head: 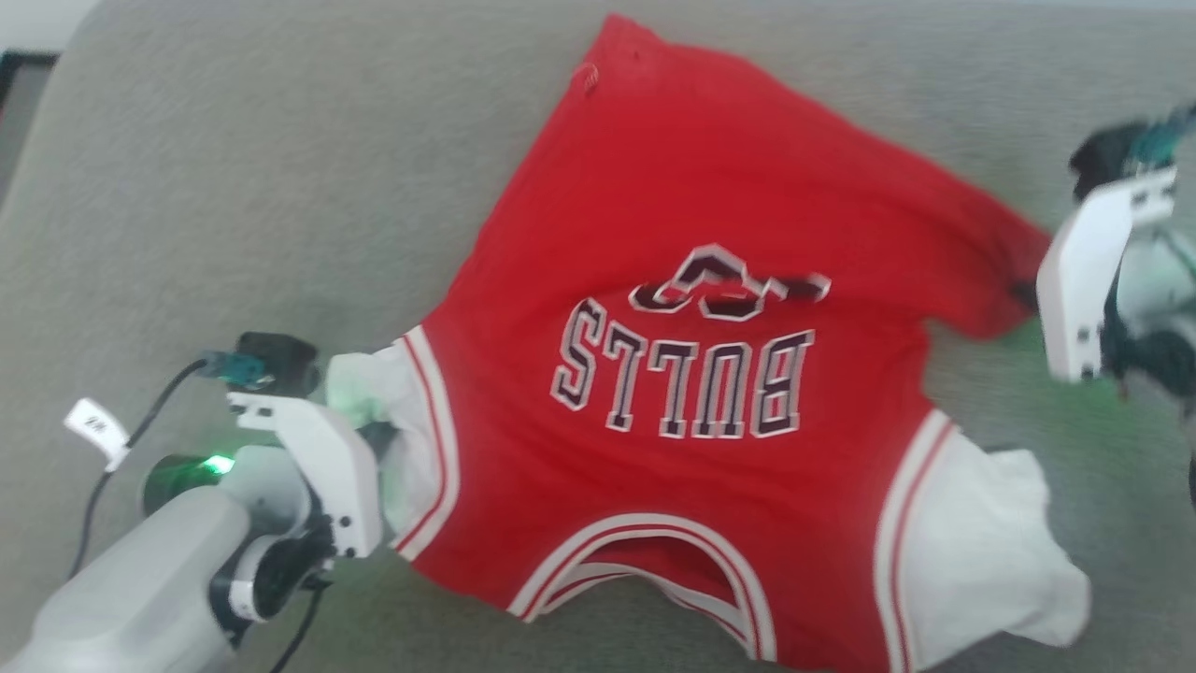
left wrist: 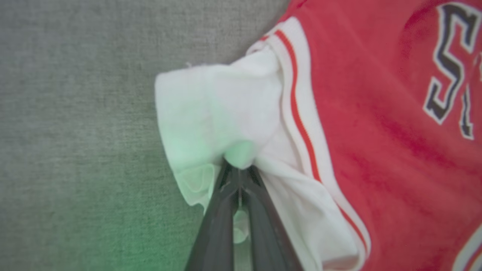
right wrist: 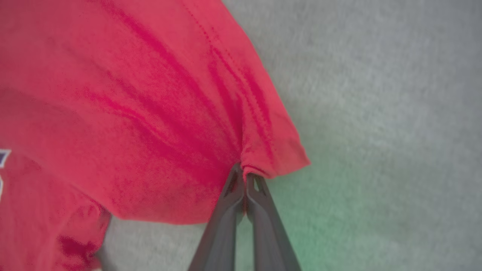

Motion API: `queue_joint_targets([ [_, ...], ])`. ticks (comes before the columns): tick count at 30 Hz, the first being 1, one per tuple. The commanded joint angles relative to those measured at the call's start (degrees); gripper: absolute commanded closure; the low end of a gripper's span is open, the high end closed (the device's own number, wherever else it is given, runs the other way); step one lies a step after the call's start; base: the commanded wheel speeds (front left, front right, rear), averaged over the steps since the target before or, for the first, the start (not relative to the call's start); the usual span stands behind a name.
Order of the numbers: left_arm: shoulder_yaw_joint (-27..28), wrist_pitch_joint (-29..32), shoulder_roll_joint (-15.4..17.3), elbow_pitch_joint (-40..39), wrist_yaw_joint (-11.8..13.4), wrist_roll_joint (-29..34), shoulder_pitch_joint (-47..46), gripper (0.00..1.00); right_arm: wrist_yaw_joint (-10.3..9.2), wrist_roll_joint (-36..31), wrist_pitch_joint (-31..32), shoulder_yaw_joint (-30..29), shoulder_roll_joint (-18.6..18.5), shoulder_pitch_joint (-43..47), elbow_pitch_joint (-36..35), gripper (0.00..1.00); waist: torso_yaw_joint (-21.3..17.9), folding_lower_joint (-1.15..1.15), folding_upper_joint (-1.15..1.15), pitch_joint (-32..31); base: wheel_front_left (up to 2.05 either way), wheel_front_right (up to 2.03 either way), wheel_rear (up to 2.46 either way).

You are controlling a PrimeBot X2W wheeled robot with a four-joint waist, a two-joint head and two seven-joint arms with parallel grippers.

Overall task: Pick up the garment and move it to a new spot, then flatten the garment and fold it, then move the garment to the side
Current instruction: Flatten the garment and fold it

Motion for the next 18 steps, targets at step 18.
queue_joint_targets([
  [18, 1.1, 1.2, 4.7, -6.0, 3.9, -0.8, 3.1, 1.0, -0.03, -3.4, 4.3, -18.4, 7.6, 38.4, -25.3, 1.0, -8.0, 0.0, 0.0, -3.2, 0.0, 0.0, 0.0],
])
